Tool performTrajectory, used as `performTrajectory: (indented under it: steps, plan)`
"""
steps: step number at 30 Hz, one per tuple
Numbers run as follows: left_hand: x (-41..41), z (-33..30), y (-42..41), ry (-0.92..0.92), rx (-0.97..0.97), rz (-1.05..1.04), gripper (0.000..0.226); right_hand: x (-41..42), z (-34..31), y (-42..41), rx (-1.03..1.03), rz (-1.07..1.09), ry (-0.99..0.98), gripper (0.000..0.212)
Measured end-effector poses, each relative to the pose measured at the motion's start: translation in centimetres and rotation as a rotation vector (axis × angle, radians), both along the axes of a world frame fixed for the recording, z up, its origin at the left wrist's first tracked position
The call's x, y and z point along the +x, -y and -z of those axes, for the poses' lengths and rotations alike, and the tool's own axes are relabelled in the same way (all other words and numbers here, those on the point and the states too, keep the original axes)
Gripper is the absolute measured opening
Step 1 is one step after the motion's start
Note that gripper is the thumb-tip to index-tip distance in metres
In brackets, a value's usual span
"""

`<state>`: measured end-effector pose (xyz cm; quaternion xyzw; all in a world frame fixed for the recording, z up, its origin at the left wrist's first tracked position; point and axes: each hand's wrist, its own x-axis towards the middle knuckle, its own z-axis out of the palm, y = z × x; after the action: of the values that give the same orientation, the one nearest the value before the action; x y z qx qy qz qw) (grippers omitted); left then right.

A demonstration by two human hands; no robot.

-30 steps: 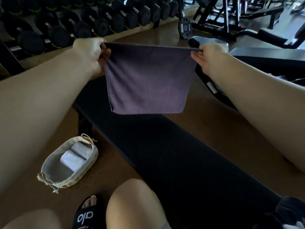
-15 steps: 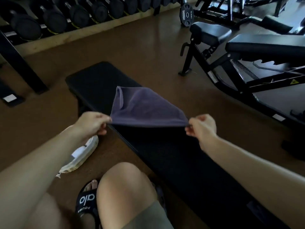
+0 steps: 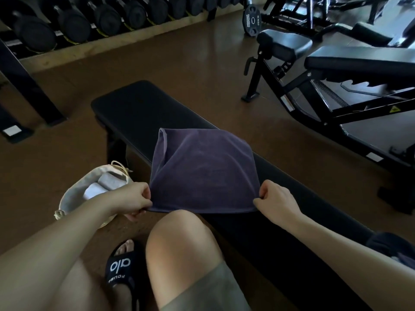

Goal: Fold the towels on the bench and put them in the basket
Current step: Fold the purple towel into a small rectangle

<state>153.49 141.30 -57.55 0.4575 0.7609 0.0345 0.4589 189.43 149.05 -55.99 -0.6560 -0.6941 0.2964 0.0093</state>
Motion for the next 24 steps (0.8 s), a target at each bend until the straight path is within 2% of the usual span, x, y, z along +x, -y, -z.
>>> performTrajectory:
  steps: [3, 5, 7, 8, 10, 12, 14, 18, 21, 24]
  plan:
    - [-0.2, 0.4, -0.3, -0.038, -0.051, 0.039, 0.010, -0.5, -1.3, -0.7, -0.012, -0.152, 0.194, 0.016]
    - [-0.5, 0.8, -1.0, -0.115, -0.053, 0.056, 0.030, -1.4, -2.0, -1.7, 0.108, -0.234, 0.325, 0.020]
    - [-0.9, 0.8, -2.2, -0.262, 0.084, 0.030, 0.045, -3.1, -2.2, -2.9, 0.262, -0.252, 0.265, 0.019]
    - [-0.9, 0.6, -3.0, -0.317, 0.180, 0.000, 0.043, -4.2, -1.9, -3.5, 0.319, -0.255, 0.183, 0.020]
    - [-0.7, 0.4, -4.7, -0.332, 0.367, -0.081, 0.030, -6.4, -0.6, -5.1, 0.412, -0.292, 0.097, 0.039]
    - [-0.3, 0.3, -6.4, -0.312, 0.506, -0.146, 0.024, -8.5, 1.1, -6.6, 0.434, -0.333, 0.147, 0.057]
    - [0.3, 0.6, -7.8, -0.323, 0.577, -0.168, 0.023, -10.1, 2.9, -7.4, 0.362, -0.329, 0.200, 0.064]
    - [0.7, 1.5, -9.9, -0.406, 0.555, -0.143, 0.029, -10.8, 6.0, -7.1, 0.334, -0.292, 0.202, 0.067]
    - [0.3, 2.1, -11.3, -0.478, 0.541, -0.105, 0.021, -10.6, 6.5, -7.2, 0.361, -0.278, 0.195, 0.068]
    - [-0.8, 2.4, -11.8, -0.448, 0.540, -0.188, 0.024, -10.6, 6.7, -7.2, 0.380, -0.270, 0.190, 0.068]
